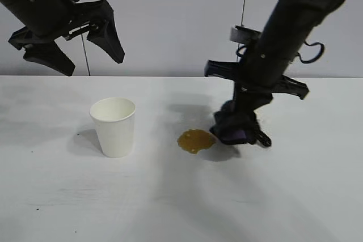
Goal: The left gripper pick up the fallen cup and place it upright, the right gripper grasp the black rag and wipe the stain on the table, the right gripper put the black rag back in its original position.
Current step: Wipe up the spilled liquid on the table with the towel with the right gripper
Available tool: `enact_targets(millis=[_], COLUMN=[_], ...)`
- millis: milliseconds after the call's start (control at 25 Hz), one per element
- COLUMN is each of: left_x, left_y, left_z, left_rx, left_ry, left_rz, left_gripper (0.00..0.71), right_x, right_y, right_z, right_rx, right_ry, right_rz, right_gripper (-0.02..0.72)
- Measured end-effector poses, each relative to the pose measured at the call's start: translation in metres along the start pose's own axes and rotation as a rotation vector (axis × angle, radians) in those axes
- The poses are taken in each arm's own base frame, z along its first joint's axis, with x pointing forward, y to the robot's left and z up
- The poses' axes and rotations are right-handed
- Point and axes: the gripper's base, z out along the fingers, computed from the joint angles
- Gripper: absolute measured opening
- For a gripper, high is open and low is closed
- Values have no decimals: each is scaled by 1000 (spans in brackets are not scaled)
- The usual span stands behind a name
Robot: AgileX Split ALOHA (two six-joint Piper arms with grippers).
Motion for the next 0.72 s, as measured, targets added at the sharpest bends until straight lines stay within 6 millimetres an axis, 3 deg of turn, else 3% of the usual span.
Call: enact_targets(millis=[120, 280, 440, 600, 720], left_x=[0, 0, 0, 0, -1], left_y=[0, 0, 0, 0, 0], left_z=[0, 0, 0, 0, 0], left_rx=[0, 0, 0, 0, -2], left_ry=[0, 1, 1, 1, -6], left_rz=[0, 0, 1, 1, 1], left_gripper=[694, 694, 694, 694, 694], right_x=[1, 12, 19, 14, 4], right_y=[26, 39, 32, 25, -1], right_z=[2, 34, 63, 62, 58], right_rx=[-29, -27, 2, 70, 156], right_ry=[-10, 29, 64, 28, 12], right_rz=[-52, -75, -59, -61, -51], right_gripper=[61, 61, 61, 61, 61])
